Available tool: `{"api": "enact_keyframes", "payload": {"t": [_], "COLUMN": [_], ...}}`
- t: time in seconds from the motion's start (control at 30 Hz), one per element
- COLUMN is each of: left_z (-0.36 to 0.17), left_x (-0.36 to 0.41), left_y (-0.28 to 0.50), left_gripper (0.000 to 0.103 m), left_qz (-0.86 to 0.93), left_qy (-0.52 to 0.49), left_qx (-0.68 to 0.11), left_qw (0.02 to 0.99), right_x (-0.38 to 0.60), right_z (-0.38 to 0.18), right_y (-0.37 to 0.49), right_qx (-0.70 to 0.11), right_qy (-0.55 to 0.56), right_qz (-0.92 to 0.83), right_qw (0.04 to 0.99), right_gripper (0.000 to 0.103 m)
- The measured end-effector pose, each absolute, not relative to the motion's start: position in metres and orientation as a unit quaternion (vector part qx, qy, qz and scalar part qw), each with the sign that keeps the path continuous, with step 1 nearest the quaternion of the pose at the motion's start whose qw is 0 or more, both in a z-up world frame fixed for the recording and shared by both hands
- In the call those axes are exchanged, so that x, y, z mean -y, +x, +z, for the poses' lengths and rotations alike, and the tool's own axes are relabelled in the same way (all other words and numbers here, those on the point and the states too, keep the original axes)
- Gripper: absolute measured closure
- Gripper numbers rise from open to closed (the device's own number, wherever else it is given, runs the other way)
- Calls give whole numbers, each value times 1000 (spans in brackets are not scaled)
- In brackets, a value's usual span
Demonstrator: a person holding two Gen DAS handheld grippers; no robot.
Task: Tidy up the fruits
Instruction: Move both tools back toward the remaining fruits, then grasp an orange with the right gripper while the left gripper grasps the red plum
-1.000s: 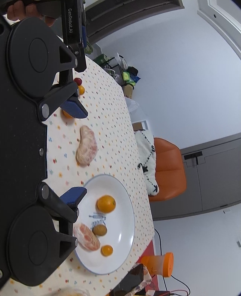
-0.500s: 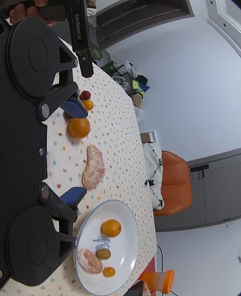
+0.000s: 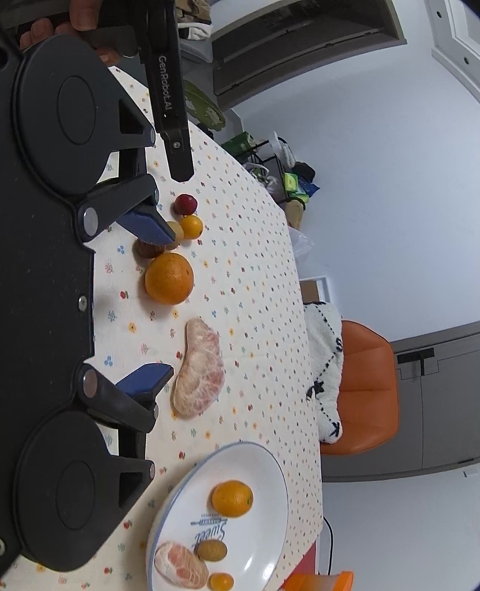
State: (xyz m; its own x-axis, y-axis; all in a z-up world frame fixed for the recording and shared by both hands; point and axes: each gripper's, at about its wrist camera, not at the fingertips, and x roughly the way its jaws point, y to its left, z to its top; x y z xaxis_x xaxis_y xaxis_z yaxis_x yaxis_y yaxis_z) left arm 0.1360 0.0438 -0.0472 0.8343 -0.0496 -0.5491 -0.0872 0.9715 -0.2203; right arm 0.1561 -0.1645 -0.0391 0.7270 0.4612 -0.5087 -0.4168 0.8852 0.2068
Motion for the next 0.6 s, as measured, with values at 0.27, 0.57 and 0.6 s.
{"api": "enact_keyframes", "payload": {"t": [0.27, 0.57, 0.6], "left_z": [-57, -68, -69], "left_x": [-52, -55, -55], "left_y": [153, 168, 169], "left_gripper": [61, 69, 69], "left_qz": [6, -1, -2], "left_qy": [-130, -137, -138], "left_qx": [-298, -311, -309], "left_qw": [946, 941, 941], "right_x": [149, 139, 138], "right_z": [-48, -57, -58], "right_y": [173, 186, 187], "right_qx": [-301, -318, -317], "right_qy": [41, 47, 49], "right_qz": [242, 251, 251], "right_qw": [921, 913, 913], "right_gripper": [39, 48, 48]}}
